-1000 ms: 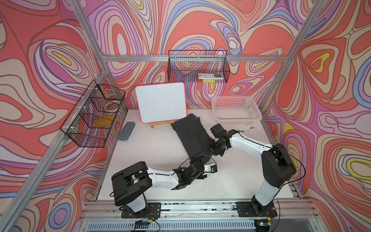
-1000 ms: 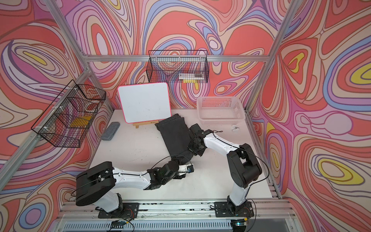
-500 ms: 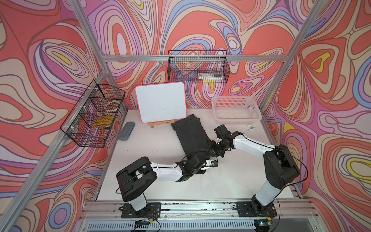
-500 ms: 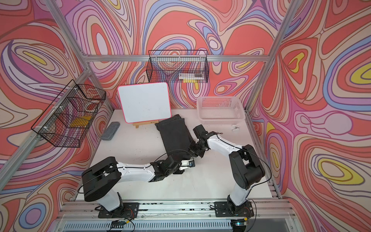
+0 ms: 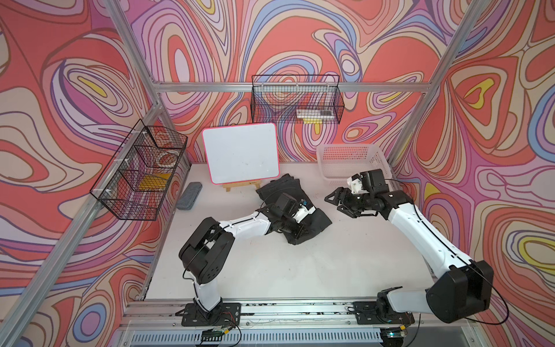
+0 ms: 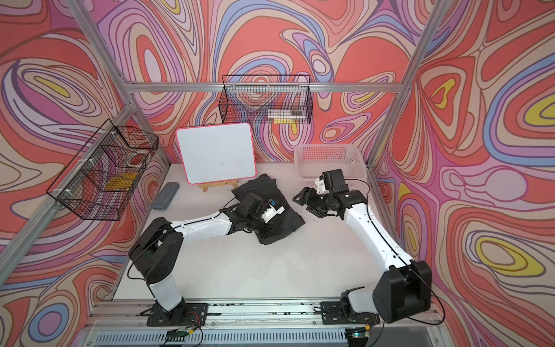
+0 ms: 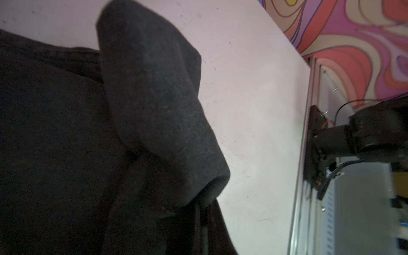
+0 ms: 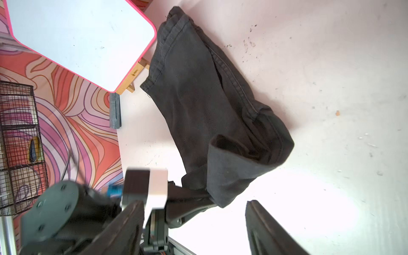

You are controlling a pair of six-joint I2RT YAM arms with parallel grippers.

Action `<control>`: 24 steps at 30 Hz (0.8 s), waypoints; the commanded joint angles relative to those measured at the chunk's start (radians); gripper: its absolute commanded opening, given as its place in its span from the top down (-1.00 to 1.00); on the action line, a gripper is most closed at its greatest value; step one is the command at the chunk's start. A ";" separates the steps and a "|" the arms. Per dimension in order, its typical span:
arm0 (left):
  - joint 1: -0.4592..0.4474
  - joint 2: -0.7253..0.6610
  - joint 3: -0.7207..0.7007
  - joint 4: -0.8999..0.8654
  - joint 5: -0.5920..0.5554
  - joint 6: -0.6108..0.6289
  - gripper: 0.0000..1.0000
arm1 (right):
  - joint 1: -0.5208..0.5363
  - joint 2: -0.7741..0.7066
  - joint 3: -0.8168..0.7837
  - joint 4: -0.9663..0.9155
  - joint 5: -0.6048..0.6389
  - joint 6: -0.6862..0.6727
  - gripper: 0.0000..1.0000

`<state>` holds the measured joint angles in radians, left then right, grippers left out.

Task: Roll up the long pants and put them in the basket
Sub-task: Roll the long pant at the center of the board.

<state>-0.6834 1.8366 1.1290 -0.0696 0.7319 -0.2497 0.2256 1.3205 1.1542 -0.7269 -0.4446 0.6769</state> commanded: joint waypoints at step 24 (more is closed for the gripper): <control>0.031 0.187 -0.104 0.798 0.386 -0.941 1.00 | 0.027 0.160 -0.457 0.734 0.073 0.364 -0.49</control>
<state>-0.6464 2.0720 1.0340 0.7094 1.0470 -1.2007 0.2405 1.4330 0.6567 -0.1249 -0.3859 0.9966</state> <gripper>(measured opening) 0.075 0.761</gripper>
